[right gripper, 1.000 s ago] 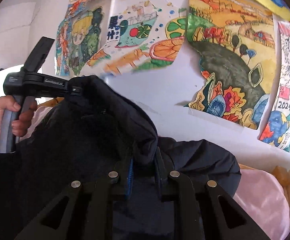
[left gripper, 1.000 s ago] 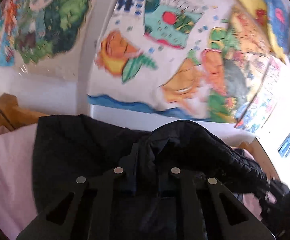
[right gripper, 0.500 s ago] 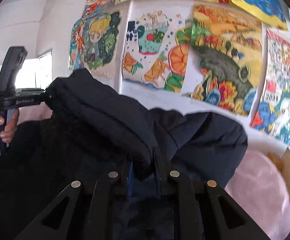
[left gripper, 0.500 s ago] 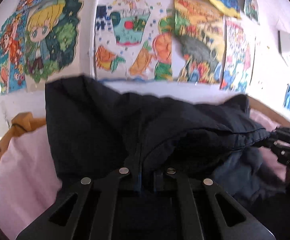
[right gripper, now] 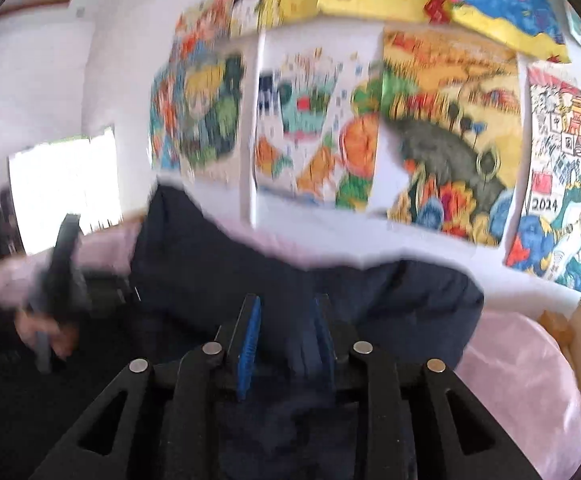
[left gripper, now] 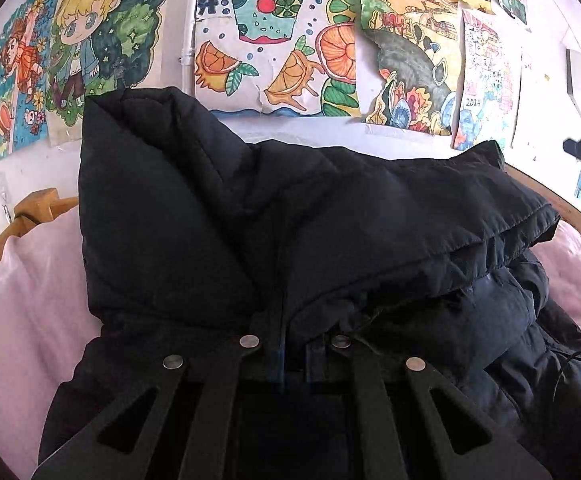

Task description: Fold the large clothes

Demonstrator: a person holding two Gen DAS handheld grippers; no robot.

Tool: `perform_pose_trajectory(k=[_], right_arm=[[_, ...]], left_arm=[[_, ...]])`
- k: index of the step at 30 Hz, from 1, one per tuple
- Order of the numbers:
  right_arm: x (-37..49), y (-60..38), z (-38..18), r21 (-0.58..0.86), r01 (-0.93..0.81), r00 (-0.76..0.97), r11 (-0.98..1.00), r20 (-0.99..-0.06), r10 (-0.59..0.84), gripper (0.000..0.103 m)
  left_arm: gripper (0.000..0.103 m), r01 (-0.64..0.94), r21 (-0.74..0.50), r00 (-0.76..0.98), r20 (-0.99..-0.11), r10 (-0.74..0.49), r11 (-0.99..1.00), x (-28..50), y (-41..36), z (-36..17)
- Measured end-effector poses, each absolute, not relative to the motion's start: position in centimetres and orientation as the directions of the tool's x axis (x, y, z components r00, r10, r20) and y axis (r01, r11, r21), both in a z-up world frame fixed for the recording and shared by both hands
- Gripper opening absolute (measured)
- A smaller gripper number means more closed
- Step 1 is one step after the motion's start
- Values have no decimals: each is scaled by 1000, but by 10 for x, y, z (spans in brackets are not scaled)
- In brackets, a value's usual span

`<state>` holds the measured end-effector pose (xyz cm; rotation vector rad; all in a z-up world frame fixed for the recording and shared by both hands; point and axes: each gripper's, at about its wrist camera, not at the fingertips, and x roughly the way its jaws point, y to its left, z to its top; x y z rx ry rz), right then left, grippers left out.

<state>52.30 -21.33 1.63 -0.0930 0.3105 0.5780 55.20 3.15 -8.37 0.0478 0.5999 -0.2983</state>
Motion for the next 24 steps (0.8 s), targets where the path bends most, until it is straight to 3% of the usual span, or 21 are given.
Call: perform_pose_trajectory(k=[3, 9, 12, 17, 24], right_arm=[[536, -205, 31, 44, -549, 794, 835, -283, 538, 32], [586, -166, -20, 22, -514, 747, 858, -481, 460, 32], [601, -155, -54, -33, -489, 749, 872, -529, 400, 32], [610, -155, -81, -44, -476, 752, 879, -538, 380, 32], [607, -154, -89, -56, -467, 762, 883, -532, 369, 32]], left_arm=[[5, 291, -44, 782, -565, -264, 956, 553, 32, -84], [4, 298, -53, 777, -567, -274, 953, 554, 34, -84], [5, 303, -36, 774, -574, -268, 952, 555, 30, -81], [5, 304, 17, 777, -582, -238, 953, 555, 20, -85], [8, 286, -15, 759, -607, -236, 958, 556, 20, -79]])
